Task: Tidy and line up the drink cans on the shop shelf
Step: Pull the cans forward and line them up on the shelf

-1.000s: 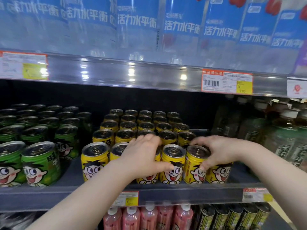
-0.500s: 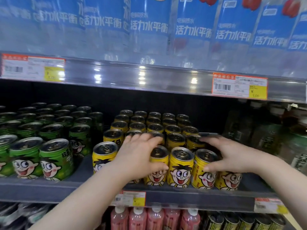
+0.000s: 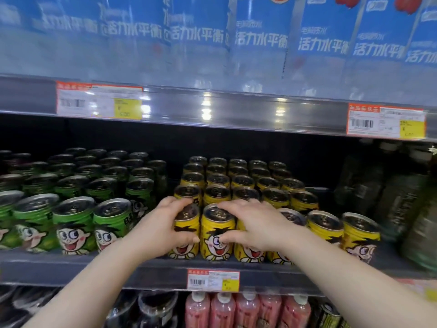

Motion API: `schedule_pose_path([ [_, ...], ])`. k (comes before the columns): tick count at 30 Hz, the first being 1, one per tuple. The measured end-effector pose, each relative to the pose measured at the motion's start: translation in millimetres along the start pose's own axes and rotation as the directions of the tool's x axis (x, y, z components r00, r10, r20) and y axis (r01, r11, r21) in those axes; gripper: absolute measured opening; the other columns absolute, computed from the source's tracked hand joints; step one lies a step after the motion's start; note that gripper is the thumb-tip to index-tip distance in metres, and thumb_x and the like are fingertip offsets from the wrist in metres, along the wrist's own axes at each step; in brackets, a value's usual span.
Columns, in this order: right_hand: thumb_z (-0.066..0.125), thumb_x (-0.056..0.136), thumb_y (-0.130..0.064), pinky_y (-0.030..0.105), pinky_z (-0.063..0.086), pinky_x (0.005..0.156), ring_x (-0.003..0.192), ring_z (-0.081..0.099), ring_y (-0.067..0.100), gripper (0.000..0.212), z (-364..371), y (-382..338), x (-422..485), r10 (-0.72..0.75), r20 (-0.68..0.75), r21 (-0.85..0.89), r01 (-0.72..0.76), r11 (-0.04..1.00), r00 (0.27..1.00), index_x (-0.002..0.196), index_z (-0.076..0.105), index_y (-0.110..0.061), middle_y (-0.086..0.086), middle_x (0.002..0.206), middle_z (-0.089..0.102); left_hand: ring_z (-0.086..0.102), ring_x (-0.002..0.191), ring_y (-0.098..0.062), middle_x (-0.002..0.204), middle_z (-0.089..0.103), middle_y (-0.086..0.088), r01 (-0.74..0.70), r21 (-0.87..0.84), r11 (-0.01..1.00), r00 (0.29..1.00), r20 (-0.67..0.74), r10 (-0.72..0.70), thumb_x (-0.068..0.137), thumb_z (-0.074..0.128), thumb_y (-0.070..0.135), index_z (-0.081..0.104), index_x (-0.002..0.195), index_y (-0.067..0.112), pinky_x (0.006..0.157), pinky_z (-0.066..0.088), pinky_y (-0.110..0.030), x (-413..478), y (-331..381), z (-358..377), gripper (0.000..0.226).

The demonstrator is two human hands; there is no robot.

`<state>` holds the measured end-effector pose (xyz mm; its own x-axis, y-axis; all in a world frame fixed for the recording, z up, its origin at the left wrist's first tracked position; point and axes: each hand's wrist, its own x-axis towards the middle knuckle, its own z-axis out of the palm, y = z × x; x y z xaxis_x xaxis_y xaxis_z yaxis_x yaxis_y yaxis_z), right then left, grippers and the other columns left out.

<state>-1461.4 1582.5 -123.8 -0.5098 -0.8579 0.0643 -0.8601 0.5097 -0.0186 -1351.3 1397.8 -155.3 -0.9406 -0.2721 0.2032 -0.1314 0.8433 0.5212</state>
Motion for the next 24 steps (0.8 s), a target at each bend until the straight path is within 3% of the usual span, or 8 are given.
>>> schedule_pose_path([
  [9, 0.055, 0.079, -0.062, 0.039, 0.03, 0.11, 0.133, 0.034, 0.015, 0.072, -4.1, -9.8, -2.9, 0.087, 0.017, 0.033, -0.087, 0.996, 0.996, 0.141, 0.024, -0.042, -0.012, 0.147, 0.036, 0.036, 0.128, -0.012, 0.142, 0.028, 0.007, -0.071, -0.014, 0.997, 0.996, 0.043, 0.072, 0.07, 0.074, 0.042, 0.024, 0.144, 0.03, 0.105, 0.035, -0.027, 1.7, -5.1, -4.9, 0.09],
  [12, 0.054, 0.075, -0.066, 0.039, 0.032, 0.11, 0.132, 0.036, 0.015, 0.074, -6.3, -22.6, 0.7, 0.059, -0.02, 0.095, -0.057, 0.994, 0.998, 0.139, 0.03, -0.038, -0.01, 0.142, 0.036, 0.029, 0.133, -0.011, 0.146, 0.023, 0.008, -0.149, 0.059, 0.987, 0.986, -0.068, 0.153, 0.073, 0.069, 0.049, 0.023, 0.144, 0.031, 0.109, 0.03, -0.027, -11.0, -3.3, -10.3, 0.086],
  [16, 0.047, 0.076, -0.067, 0.039, 0.035, 0.108, 0.129, 0.04, 0.016, 0.067, -7.9, -65.4, 23.1, -0.059, -0.176, 0.135, 0.084, 0.987, 0.983, 0.133, 0.042, -0.033, -0.008, 0.138, 0.04, 0.042, 0.123, -0.014, 0.132, 0.046, 0.003, -0.218, 0.091, 0.972, 0.92, -0.312, 0.236, 0.077, 0.063, 0.05, 0.049, 0.131, 0.023, 0.103, 0.034, -0.027, -27.8, -21.3, -38.8, 0.061],
  [18, 0.052, 0.081, -0.058, 0.039, 0.033, 0.109, 0.128, 0.039, 0.016, 0.058, -7.8, -89.4, 39.6, -0.136, -0.175, 0.149, 0.163, 0.975, 0.975, 0.132, 0.045, -0.032, -0.008, 0.139, 0.04, 0.051, 0.115, -0.019, 0.12, 0.056, 0.0, -0.157, 0.128, 0.979, 0.903, -0.382, 0.195, 0.072, 0.055, 0.056, 0.06, 0.12, 0.02, 0.098, 0.04, -0.031, -35.5, -43.5, -60.7, 0.06],
  [21, 0.054, 0.083, -0.054, 0.039, 0.034, 0.108, 0.128, 0.039, 0.018, 0.057, -6.4, -121.0, 68.2, -0.216, -0.133, 0.137, 0.234, 0.962, 0.967, 0.135, 0.041, -0.032, -0.006, 0.141, 0.038, 0.05, 0.116, -0.021, 0.123, 0.055, -0.001, 0.037, 0.239, 0.97, 0.931, -0.361, 0.053, 0.057, 0.043, 0.073, 0.057, 0.123, 0.024, 0.099, 0.039, -0.035, -46.8, -81.8, -91.1, 0.084],
  [24, 0.057, 0.079, -0.059, 0.039, 0.039, 0.104, 0.127, 0.042, 0.02, 0.071, -5.9, -147.2, 95.4, -0.235, -0.082, 0.136, 0.244, 0.96, 0.969, 0.14, 0.033, -0.031, -0.002, 0.142, 0.038, 0.025, 0.138, -0.02, 0.148, 0.033, -0.003, 0.208, 0.359, 0.91, 0.972, -0.184, -0.149, 0.061, 0.061, 0.07, 0.032, 0.141, 0.031, 0.114, 0.015, -0.047, -54.9, -109.3, -110.7, 0.093],
])
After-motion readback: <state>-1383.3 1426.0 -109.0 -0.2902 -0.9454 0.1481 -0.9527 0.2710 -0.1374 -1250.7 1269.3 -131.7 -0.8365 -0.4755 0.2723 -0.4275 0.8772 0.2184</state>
